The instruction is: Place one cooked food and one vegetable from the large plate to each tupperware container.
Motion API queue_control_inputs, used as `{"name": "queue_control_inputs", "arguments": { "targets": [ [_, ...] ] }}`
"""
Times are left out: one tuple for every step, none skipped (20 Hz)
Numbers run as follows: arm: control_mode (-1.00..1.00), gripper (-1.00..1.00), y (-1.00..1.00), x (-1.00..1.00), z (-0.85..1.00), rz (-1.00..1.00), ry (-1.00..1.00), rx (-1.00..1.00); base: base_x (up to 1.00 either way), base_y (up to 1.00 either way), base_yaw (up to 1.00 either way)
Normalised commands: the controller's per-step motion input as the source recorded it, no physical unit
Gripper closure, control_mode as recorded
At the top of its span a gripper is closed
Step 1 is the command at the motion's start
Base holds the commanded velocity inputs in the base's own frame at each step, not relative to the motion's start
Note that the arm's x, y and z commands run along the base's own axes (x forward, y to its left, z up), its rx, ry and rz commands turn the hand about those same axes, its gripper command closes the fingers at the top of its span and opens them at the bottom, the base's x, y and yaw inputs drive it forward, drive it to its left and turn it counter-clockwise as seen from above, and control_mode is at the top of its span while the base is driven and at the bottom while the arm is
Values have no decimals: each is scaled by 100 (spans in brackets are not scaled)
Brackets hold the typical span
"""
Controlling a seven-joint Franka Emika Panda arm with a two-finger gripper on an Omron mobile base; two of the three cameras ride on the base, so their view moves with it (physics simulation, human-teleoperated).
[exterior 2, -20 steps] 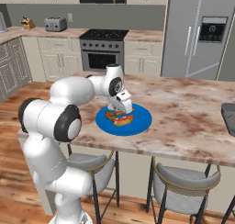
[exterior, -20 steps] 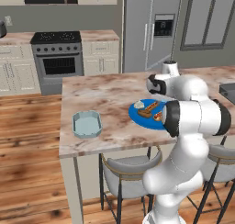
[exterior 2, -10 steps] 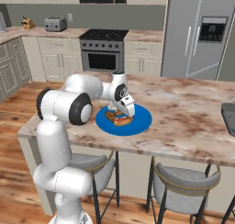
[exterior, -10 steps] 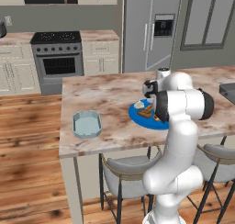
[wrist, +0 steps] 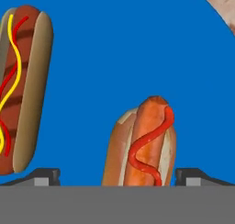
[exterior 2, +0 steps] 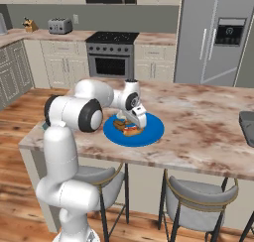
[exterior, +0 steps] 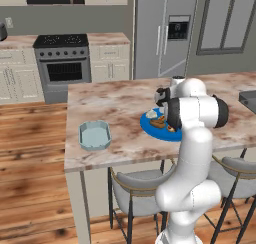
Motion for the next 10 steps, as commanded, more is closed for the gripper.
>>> {"name": "queue_control_inputs", "arguments": {
  "targets": [
    [-100,-100,0,-11,-9,0,0,4,0,0,0],
    [-100,-100,0,-4,-11,0,0,5,0,0,0],
    [-100,-100,0,-4,-13,0,0,5,0,0,0],
    [-100,-100,0,0,-17,0,0,3,0,0,0],
    [-100,-100,0,0,-20,0,0,2,0,0,0],
    [-100,-100,0,0,-17,0,0,1,0,0,0],
    [-100,-100,0,0,-15,0,0,1,0,0,0],
    [-100,-100,0,0,-14,0,0,0,0,0,0],
    [-100,-100,0,0,-17,0,0,0,0,0,0],
    [-100,-100,0,0,-19,0,0,0,0,0,0]
  ]
}}
